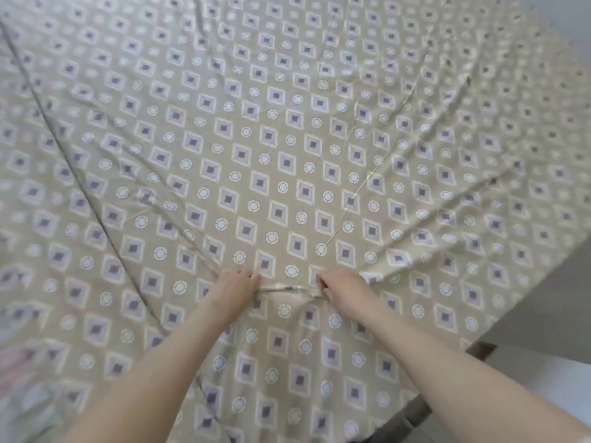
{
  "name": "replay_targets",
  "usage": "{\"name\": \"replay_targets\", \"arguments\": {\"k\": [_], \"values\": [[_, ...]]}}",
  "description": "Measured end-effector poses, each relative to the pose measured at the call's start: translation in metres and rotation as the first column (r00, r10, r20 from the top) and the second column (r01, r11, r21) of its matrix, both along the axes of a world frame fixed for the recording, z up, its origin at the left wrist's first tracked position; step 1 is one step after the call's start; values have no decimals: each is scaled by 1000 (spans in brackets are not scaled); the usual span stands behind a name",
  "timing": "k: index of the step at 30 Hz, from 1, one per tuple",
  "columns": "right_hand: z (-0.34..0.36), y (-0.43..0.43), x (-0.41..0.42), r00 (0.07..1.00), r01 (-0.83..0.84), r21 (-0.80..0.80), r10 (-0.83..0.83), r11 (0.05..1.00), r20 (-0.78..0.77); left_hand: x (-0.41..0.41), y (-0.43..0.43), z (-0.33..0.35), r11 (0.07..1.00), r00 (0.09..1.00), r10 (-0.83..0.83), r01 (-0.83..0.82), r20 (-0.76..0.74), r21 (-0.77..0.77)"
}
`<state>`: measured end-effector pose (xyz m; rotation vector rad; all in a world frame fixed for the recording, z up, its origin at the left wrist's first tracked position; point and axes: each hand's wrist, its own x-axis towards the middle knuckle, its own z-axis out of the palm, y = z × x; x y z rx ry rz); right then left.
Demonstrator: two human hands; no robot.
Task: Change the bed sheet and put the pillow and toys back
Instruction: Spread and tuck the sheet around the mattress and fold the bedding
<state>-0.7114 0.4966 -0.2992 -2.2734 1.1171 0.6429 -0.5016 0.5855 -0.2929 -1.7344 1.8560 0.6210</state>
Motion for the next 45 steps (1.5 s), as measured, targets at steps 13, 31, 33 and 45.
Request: {"name": "replay_targets", "arguments": {"k": [13,31,33,45], "values": [[-1,124,-33,992,-46,-11,47,999,118,-33,103,-6,998,992,56,-60,-115,-30],[7,155,-22,992,48,-73,-56,996,-114,-30,128,-1,994,992,-104,105,-73,10],[8,177,-31,1000,-1,-177,-2,984,-16,-32,142,-2,993,989,-96,86,-113,-86],[-6,252,-48,998,-34,-69,31,997,-50,-50,188,-3,973,968,-231,228,-97,-45]]}}
